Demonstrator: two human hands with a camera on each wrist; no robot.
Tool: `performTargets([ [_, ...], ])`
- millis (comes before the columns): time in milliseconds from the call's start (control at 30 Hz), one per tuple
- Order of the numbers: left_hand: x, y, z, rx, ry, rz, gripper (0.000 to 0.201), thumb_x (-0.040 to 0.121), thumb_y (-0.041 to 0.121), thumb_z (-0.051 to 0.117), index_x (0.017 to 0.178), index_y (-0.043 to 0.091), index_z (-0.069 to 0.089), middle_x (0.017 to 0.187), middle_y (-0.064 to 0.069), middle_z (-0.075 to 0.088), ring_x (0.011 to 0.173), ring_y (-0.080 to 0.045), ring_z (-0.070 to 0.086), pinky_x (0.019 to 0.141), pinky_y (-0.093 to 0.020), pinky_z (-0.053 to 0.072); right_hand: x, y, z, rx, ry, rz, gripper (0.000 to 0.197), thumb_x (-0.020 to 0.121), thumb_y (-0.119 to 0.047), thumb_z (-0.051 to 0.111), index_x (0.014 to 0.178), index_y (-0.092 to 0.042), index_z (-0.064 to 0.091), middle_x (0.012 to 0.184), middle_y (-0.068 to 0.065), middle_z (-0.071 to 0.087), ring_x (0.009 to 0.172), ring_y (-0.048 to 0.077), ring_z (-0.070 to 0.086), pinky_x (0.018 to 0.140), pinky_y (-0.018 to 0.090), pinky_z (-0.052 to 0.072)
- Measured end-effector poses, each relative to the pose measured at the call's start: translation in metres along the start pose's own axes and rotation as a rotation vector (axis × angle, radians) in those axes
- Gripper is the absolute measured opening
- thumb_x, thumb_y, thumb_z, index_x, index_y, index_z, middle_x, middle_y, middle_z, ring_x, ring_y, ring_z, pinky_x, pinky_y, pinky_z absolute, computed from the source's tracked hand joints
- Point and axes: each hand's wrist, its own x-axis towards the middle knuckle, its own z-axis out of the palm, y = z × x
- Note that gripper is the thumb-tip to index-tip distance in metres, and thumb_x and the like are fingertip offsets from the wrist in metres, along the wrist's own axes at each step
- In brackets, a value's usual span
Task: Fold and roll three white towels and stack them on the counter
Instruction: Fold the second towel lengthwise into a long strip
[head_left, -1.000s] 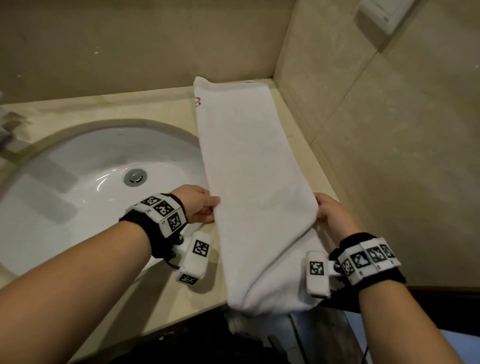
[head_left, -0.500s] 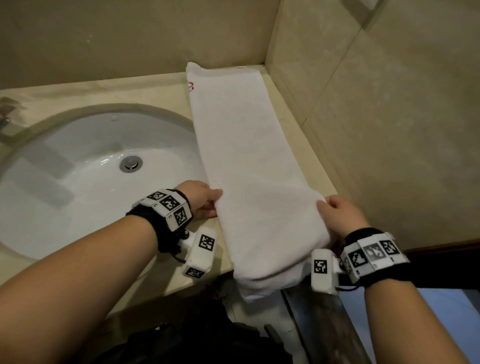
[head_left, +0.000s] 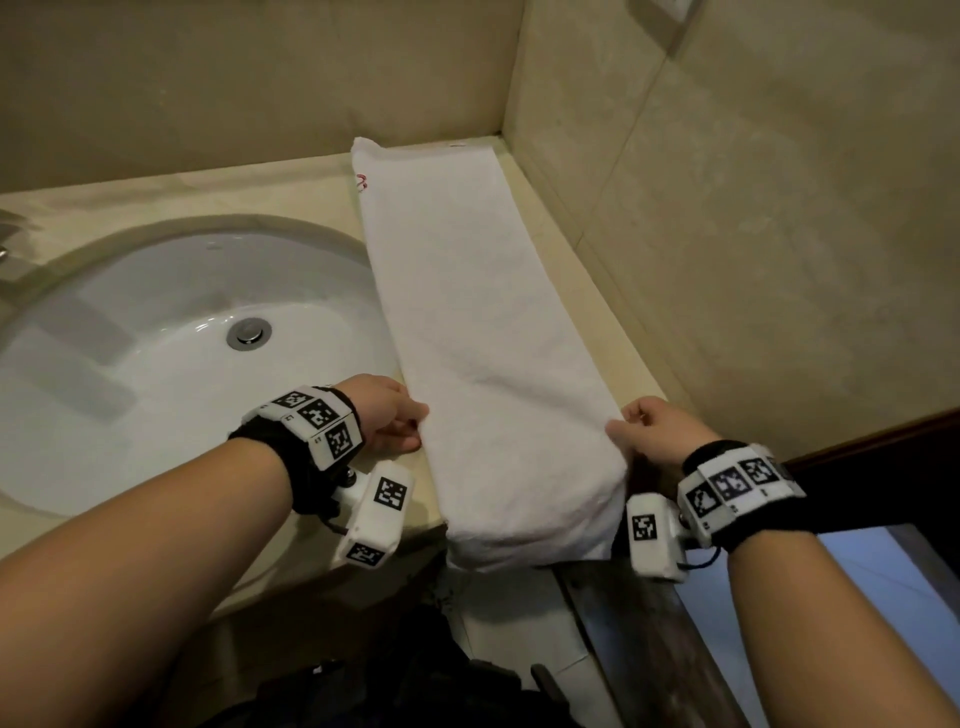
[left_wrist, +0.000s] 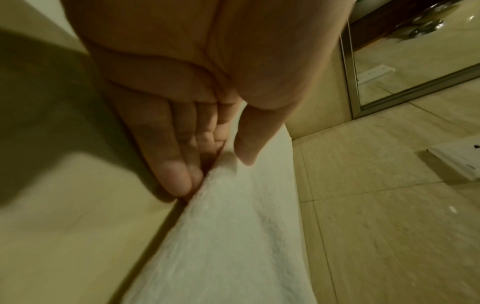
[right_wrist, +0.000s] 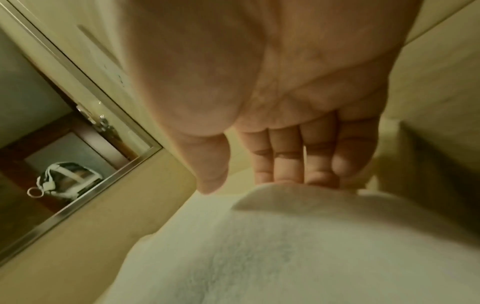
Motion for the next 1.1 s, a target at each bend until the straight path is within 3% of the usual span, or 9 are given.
performTargets([
  [133,0.006,0.011,-0.003,0.023,0.027,0.013,0.016,0.089,0.015,0.056,0.077,0.006,0.051,0.075,-0.014,0.056,0.062,-0.023,0.056,0.045,-0.023,0.053,0.028,-0.029,-0.007,0.086,0.011,-0.004,0.036,0.087,-0.05,0.05,0.073,-0.017,0.053,0.067,0.003,0.055,0.068,0.023,0.052,0.069,0.03,0.04],
  [233,0.017,0.027,-0.006,0.035,0.09,0.05,0.019,0.09,0.011,0.054,0.072,0.006,0.049,0.07,-0.014,0.056,0.058,-0.023,0.056,0.042,-0.024,0.053,0.054,-0.052,-0.007,-0.03,0.077,-0.036,0.03,0.089,-0.041,0.05,0.073,-0.016,0.049,0.079,0.007,0.059,0.081,0.026,0.057,0.071,0.028,0.037],
  [367,0.031,0.04,-0.011,0.111,0.095,0.043,0.024,0.087,0.003,0.056,0.066,0.005,0.046,0.065,-0.016,0.052,0.058,-0.027,0.054,0.052,-0.031,0.055,0.069,-0.057,-0.013,-0.151,0.139,0.021,0.02,0.091,-0.029,0.047,0.079,-0.014,0.048,0.104,0.016,0.061,0.096,0.03,0.056,0.077,0.03,0.038],
  [500,0.04,0.048,-0.018,0.135,0.028,0.023,0.024,0.086,0.007,0.06,0.067,0.005,0.046,0.068,-0.016,0.055,0.057,-0.024,0.055,0.043,-0.026,0.055,0.083,-0.07,-0.02,-0.222,0.035,-0.002,0.038,0.091,-0.046,0.044,0.064,-0.019,0.039,0.076,0.004,0.053,0.078,0.024,0.049,0.069,0.029,0.034],
  [567,0.049,0.057,-0.022,0.116,0.084,0.066,0.024,0.088,0.015,0.059,0.07,0.006,0.047,0.069,-0.014,0.056,0.057,-0.022,0.056,0.043,-0.024,0.055,0.098,-0.089,-0.023,-0.147,0.044,-0.029,0.042,0.09,-0.05,0.043,0.065,-0.017,0.041,0.068,0.001,0.05,0.074,0.025,0.05,0.067,0.03,0.034],
  [733,0.072,0.077,-0.03,0.145,0.165,0.119,0.028,0.087,0.011,0.059,0.065,0.01,0.042,0.066,-0.011,0.057,0.06,-0.022,0.058,0.053,-0.027,0.056,0.132,-0.109,-0.029,-0.306,0.072,-0.039,0.03,0.095,-0.036,0.04,0.089,-0.008,0.049,0.105,0.017,0.061,0.096,0.031,0.056,0.074,0.03,0.036],
  [833,0.079,0.079,-0.035,0.117,0.128,0.085,0.026,0.088,0.017,0.059,0.067,0.009,0.046,0.064,-0.011,0.056,0.057,-0.021,0.057,0.049,-0.024,0.055,0.145,-0.108,-0.03,-0.353,0.069,-0.04,0.033,0.093,-0.043,0.038,0.089,-0.012,0.046,0.092,0.012,0.056,0.081,0.026,0.051,0.07,0.029,0.037],
  [933,0.089,0.085,-0.039,0.063,0.159,0.107,0.025,0.09,0.023,0.056,0.071,0.009,0.049,0.069,-0.011,0.057,0.063,-0.022,0.058,0.055,-0.026,0.057,0.16,-0.12,-0.03,-0.322,0.101,-0.098,0.034,0.092,-0.046,0.04,0.097,-0.014,0.047,0.091,0.007,0.049,0.085,0.027,0.05,0.072,0.028,0.034],
  [1100,0.097,0.09,-0.04,0.067,0.218,0.157,0.027,0.09,0.016,0.055,0.066,0.01,0.045,0.065,-0.01,0.057,0.061,-0.021,0.058,0.049,-0.024,0.056,0.167,-0.124,-0.038,-0.254,0.103,-0.125,0.029,0.093,-0.039,0.042,0.08,-0.014,0.046,0.08,0.005,0.052,0.076,0.025,0.049,0.068,0.029,0.034],
])
